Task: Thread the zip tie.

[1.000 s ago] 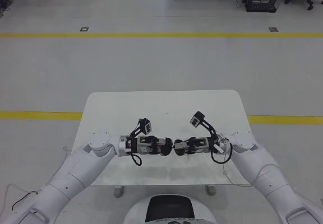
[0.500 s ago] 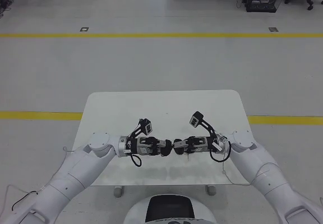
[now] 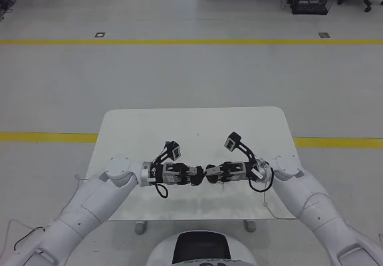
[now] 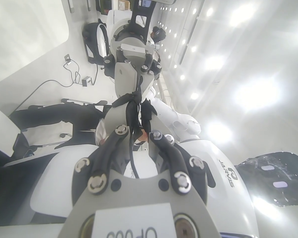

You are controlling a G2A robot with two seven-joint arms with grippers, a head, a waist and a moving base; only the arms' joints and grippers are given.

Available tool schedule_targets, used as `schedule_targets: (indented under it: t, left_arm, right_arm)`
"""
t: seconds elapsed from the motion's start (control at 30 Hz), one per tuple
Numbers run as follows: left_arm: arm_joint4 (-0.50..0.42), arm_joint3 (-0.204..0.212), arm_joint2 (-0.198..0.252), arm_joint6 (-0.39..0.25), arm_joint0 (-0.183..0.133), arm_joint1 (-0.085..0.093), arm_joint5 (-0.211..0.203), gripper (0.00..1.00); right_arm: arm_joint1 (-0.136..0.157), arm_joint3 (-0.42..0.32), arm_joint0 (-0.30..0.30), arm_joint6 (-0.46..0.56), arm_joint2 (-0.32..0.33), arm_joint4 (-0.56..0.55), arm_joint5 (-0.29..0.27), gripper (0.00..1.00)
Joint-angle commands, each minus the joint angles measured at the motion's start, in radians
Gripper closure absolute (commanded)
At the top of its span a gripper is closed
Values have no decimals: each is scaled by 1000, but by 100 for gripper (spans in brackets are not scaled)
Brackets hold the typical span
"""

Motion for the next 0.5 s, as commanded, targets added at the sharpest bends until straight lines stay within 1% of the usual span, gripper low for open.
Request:
schedule_targets:
  t: [0.0, 0.47]
  left_arm:
    - [0, 0, 0, 2, 0, 0, 0, 92]
    - [2, 3, -1, 2, 0, -2, 4, 92]
  right_arm:
    - [0, 1, 0, 1, -1, -1, -1, 100]
    - [-4, 9, 4, 3, -6, 3, -2, 100]
